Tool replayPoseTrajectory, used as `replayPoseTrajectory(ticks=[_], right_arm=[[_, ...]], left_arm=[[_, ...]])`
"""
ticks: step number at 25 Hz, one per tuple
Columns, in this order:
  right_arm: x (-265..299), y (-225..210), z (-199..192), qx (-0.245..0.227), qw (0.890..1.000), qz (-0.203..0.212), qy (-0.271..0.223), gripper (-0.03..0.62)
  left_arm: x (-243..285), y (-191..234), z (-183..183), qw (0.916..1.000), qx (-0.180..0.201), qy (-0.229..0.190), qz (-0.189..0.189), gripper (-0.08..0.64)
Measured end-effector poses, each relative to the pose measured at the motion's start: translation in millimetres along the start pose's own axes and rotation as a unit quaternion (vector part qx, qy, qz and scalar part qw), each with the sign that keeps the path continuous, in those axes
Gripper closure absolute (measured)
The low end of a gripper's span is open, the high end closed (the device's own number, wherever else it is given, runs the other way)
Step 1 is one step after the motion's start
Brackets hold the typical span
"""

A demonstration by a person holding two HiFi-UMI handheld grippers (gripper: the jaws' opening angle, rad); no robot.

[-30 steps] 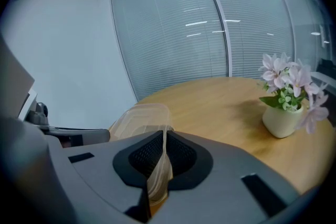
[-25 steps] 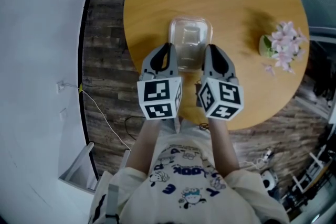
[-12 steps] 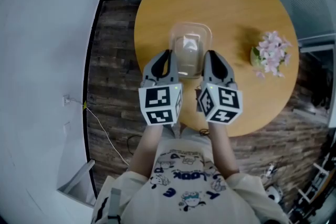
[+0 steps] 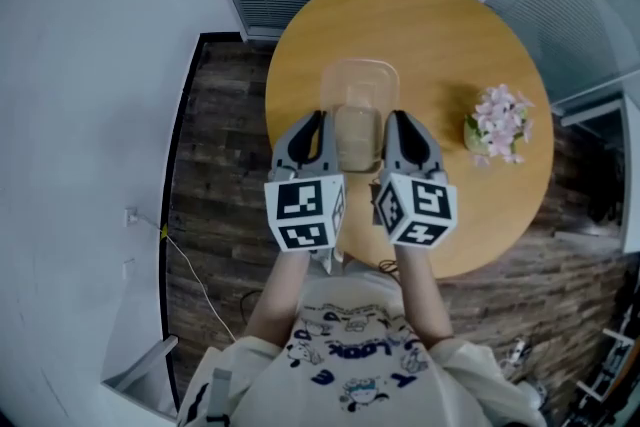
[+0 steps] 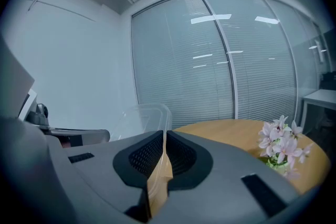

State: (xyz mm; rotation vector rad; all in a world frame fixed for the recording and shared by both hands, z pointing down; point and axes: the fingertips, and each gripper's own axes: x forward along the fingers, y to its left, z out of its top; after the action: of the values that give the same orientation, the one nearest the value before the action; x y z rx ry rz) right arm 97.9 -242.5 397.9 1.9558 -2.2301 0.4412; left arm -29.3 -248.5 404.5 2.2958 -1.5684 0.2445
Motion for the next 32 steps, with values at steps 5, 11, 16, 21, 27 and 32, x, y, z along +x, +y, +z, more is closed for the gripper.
replayPoseTrajectory(ticks=[5,11,16,21,27,32], right_arm=[[-9,7,21,-0.008,1.000,0.000,-0.026,0.571],[-20,14,44,-0.019,0.998,0.004,-0.053,0.571],[-26,18,60,-0.024,0.997,0.008,-0.070,0.571],[-30,23,72,-0.025,0.996,0.014,-0.087,0.571],[-39,25,83,-0.026,0.994,0.018,-0.104,0.570],[-45,25,88,-0.026,0.993,0.022,-0.111,0.571]], left_arm=[[-11,-2,20,0.9997,0.007,-0.025,-0.005,0.537],[-25,-5,44,0.9984,0.013,-0.054,-0.009,0.537],[-33,-6,59,0.9972,0.019,-0.073,-0.007,0.537],[-39,-7,74,0.9956,0.030,-0.089,-0.002,0.537],[-48,-10,84,0.9940,0.033,-0.104,0.001,0.537],[-54,-15,88,0.9929,0.037,-0.113,0.002,0.537]])
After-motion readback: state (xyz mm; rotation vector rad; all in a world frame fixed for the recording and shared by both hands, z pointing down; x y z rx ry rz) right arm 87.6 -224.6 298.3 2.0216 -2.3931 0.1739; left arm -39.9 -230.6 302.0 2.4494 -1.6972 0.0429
